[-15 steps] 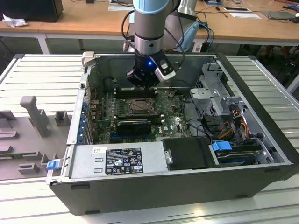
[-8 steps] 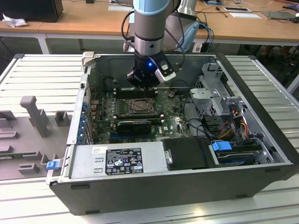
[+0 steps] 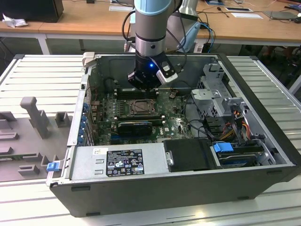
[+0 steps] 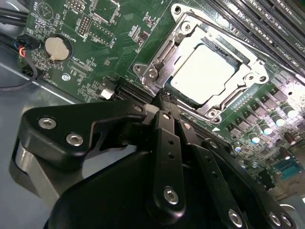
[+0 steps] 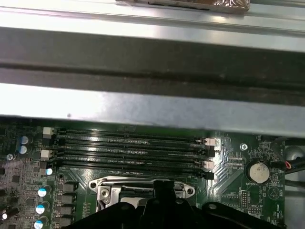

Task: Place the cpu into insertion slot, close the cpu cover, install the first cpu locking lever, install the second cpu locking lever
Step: 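Install the second cpu locking lever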

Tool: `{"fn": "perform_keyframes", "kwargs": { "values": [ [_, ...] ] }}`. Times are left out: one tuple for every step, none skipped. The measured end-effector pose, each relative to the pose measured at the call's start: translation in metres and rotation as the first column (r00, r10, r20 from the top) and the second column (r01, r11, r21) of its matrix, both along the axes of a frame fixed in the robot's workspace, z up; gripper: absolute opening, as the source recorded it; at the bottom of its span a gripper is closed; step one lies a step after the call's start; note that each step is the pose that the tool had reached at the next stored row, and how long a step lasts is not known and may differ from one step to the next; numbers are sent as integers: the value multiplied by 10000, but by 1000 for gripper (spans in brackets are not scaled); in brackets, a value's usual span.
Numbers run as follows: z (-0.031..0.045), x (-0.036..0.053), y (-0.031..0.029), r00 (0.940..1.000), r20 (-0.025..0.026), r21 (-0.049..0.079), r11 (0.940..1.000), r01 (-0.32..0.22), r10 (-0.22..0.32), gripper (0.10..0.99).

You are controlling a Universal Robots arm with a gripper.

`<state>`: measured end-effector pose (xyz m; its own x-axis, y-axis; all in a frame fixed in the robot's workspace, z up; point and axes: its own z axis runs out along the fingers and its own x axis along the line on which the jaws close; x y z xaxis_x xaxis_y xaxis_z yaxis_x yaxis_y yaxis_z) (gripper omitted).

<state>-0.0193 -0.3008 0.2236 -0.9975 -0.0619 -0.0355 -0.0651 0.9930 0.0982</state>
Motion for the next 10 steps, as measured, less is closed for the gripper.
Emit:
{"fn": "perform_keyframes", "kwargs": {
  "values": [
    [4, 0, -2, 10000, 0, 0, 10000, 0, 0, 106],
    [4, 1, -5, 10000, 1, 2, 10000, -2, 2, 106],
    [4, 0, -11, 10000, 1, 1, 10000, 0, 0, 106],
    [4, 0, -16, 10000, 0, 0, 10000, -1, 1, 106],
    [3, 0, -20, 10000, 0, 0, 10000, -1, 1, 106],
    [2, 0, -28, 10000, -1, 0, 10000, 0, 0, 106],
    [1, 0, -34, 10000, -1, 0, 10000, 0, 0, 106],
    [1, 0, -48, 10000, 0, -1, 10000, 1, -1, 106],
    [9, 0, -64, 10000, -1, -3, 10000, 2, -2, 106],
    [21, 0, -65, 10000, 0, -1, 10000, 1, -1, 106]
  ]
}}
